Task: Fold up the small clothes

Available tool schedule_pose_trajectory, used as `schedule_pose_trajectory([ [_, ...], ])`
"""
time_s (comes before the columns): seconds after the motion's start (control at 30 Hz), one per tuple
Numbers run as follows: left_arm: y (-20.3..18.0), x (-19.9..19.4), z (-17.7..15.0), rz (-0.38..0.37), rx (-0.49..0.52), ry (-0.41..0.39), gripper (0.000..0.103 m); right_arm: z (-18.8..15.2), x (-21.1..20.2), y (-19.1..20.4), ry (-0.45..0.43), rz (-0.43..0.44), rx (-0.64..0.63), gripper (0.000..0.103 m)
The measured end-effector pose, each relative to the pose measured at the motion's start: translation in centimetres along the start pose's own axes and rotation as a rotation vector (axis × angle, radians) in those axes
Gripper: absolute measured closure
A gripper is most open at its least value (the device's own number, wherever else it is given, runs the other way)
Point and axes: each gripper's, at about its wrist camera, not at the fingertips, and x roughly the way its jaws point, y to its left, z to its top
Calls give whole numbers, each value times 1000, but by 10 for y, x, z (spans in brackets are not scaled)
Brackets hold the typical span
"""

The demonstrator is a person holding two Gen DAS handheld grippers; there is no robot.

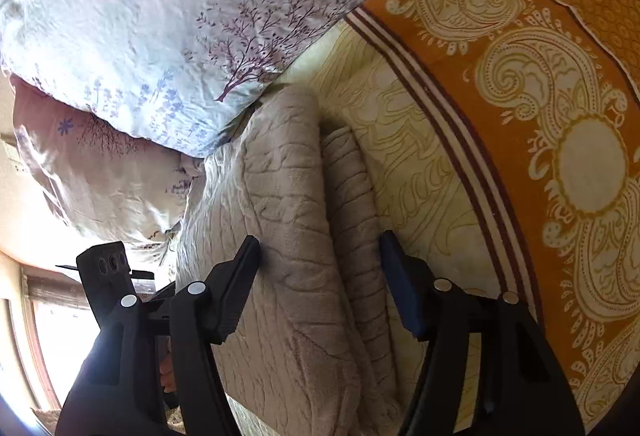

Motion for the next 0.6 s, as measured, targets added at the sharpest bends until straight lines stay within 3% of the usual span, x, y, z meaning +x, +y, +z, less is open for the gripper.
schedule_pose_trajectory([
  [0.27,5,-3,-1,-33,-24,-13,3,1,6,-2,91,86,-9,37],
  [0.3,7,-4,-2,-45,-34,-18,4,0,9,-3,119,110,-1,42],
  [0.33,9,-6,-3,-57,-43,-22,7,-3,16,-4,160,125,13,46],
  [0.43,18,-9,-3,-106,-85,-35,19,-8,21,-6,175,162,50,56],
  [0.6,46,-15,-5,-226,-206,-64,44,-19,16,-15,124,301,150,66],
])
